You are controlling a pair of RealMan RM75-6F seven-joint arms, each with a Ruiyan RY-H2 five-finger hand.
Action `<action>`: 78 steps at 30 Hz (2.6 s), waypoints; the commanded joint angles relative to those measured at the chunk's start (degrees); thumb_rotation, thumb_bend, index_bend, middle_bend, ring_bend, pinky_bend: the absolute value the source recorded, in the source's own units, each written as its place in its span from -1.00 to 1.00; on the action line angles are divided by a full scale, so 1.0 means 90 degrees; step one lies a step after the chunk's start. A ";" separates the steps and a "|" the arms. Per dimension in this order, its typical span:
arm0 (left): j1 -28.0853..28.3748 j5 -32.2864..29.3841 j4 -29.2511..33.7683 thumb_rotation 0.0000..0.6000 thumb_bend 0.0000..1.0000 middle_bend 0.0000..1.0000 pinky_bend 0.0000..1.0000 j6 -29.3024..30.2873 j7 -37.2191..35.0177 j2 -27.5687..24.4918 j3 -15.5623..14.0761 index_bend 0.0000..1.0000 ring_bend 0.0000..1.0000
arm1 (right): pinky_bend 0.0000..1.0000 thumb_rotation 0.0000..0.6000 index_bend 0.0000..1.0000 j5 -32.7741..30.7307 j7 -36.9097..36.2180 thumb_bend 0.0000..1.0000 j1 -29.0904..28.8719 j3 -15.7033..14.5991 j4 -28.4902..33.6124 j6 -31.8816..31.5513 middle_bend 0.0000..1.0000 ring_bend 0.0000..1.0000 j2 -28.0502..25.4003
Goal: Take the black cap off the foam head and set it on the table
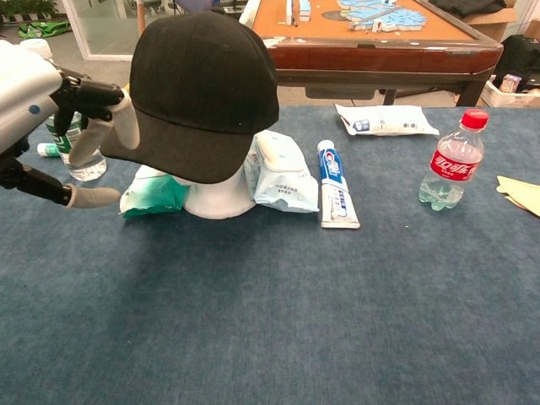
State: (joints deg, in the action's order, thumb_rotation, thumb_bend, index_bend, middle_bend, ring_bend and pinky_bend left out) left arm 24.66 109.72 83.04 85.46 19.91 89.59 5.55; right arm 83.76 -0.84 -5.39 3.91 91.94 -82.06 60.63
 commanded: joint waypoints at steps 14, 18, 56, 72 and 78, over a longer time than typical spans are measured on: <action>0.0379 0.0088 -0.0462 1.00 -0.93 0.56 0.22 0.0062 0.0218 0.0643 0.0089 0.04 0.11 | -0.33 1.00 -0.66 0.0022 -0.0053 -0.28 0.0005 -0.0005 -0.0016 0.0006 -0.53 -0.58 -0.0018; 0.0491 0.0033 -0.0518 1.00 -0.93 0.56 0.22 -0.0042 0.0310 0.0715 0.0133 0.04 0.11 | -0.33 1.00 -0.66 0.0027 -0.0066 -0.28 0.0007 -0.0005 -0.0018 0.0003 -0.53 -0.58 -0.0024; 0.1085 -0.0106 -0.2107 1.00 -0.93 0.49 0.22 0.0690 -0.0242 0.1352 0.0282 0.04 0.06 | -0.33 1.00 -0.66 0.0017 -0.0109 -0.28 -0.0008 -0.0004 -0.0026 0.0058 -0.48 -0.58 -0.0048; 0.1179 -0.0210 -0.2332 1.00 -0.92 0.48 0.22 0.0913 -0.0539 0.1412 0.0193 0.21 0.06 | -0.33 1.00 -0.66 -0.0009 -0.0074 -0.28 -0.0024 0.0000 -0.0021 0.0092 -0.48 -0.58 -0.0039; 0.1203 -0.0227 -0.2339 1.00 -0.92 0.48 0.22 0.0931 -0.0588 0.1392 0.0141 0.18 0.06 | -0.33 1.00 -0.66 -0.0012 -0.0087 -0.28 -0.0022 0.0004 -0.0024 0.0087 -0.48 -0.58 -0.0042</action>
State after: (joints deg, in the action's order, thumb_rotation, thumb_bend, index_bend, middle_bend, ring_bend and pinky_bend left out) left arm 35.47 107.68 62.00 93.82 14.63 102.13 6.84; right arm 83.65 -1.63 -5.58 3.95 91.72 -81.27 60.24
